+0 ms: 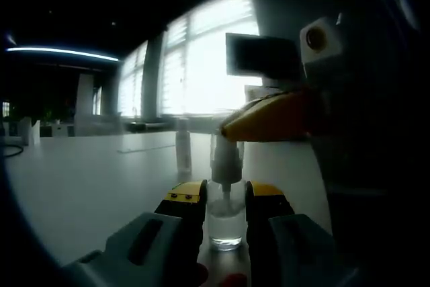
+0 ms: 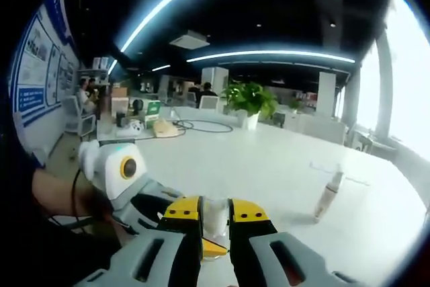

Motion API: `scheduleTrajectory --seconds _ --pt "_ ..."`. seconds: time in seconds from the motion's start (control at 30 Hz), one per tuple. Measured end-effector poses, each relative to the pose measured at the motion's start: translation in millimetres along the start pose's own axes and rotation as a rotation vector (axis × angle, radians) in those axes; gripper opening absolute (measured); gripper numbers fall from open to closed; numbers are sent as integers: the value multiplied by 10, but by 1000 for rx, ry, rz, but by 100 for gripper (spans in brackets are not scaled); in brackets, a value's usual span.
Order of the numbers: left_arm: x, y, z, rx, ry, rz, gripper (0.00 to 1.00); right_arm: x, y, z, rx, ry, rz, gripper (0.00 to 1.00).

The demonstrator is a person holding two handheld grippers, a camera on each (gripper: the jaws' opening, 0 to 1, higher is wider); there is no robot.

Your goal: Clamp pump bottle remove cover press pump head put on cover

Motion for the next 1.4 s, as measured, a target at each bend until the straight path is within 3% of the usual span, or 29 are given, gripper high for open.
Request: scheduleTrajectory --seconds 0.73,0.97,1.4 --pt "-3 -1 0 0 0 0 15 -15 34 8 -25 -8 17 10" --pt "-4 3 -4 -1 0 0 15 -17 32 6 32 -13 21 11" --pt "-4 2 4 0 0 0 15 95 -164 75 13 6 107 14"
Point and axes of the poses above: the point that each gripper's makers call its tool centre point, and the gripper's own axes: x roughly backward along the fingers, z roughly to its right, y roughly out of its underside, the point moved 2 cm from there along x, roughly backward along the fingers, and after that the axes turned 1 degree about -y, right-handed, at the moved point
